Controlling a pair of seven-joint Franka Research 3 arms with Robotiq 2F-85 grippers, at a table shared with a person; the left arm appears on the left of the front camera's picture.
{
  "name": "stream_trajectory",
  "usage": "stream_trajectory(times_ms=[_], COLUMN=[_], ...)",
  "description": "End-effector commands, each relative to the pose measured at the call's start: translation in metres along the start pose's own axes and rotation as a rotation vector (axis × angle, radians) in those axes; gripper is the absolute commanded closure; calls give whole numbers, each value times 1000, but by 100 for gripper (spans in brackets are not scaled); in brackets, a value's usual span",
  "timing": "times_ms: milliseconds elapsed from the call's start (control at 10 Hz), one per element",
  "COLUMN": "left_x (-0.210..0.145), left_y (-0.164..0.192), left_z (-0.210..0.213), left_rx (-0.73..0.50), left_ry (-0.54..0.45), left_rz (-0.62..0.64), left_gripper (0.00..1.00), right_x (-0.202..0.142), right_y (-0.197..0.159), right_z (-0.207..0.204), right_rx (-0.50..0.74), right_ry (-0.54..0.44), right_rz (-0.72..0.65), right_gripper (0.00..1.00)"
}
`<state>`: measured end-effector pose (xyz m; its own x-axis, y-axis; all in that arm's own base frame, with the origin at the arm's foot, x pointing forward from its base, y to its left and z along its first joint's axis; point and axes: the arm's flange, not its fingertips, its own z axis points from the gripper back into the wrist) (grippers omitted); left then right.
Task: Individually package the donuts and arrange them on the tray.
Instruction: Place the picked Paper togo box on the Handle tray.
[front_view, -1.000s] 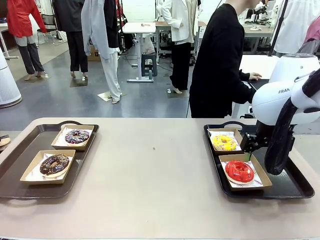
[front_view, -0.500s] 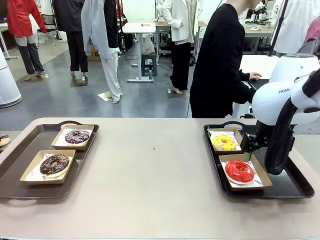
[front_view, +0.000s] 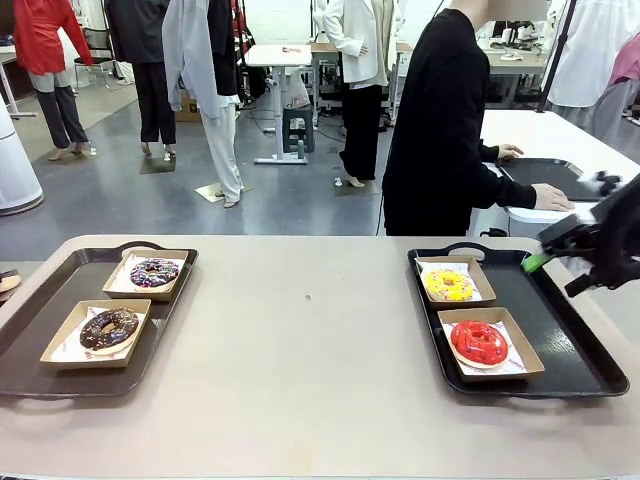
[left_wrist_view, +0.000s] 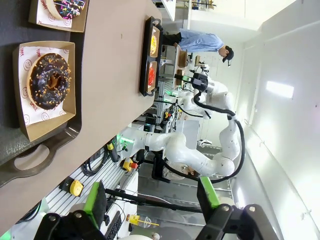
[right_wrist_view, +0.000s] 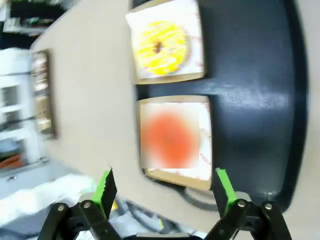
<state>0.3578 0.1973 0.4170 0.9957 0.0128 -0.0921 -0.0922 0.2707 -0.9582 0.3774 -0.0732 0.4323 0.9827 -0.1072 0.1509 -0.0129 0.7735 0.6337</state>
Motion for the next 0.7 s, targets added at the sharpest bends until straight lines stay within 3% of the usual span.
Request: stream_trajectory(times_ms=[0, 200, 600], left_x=[-2, -2, -2], left_y=[-1, -1, -1], left_z=[-1, -1, -1], left_rx=[2, 2, 2], left_ry=[-10, -10, -10], left_rz=[6, 6, 6], left_gripper=[4, 4, 4], right_x=[24, 36, 63], right_y=[-50, -96, -161], right_z=[21, 51, 65], right_rx=[297, 474, 578], right_ry=[102, 134, 137], right_rz=[-5, -5, -61], right_gripper=[0, 0, 0])
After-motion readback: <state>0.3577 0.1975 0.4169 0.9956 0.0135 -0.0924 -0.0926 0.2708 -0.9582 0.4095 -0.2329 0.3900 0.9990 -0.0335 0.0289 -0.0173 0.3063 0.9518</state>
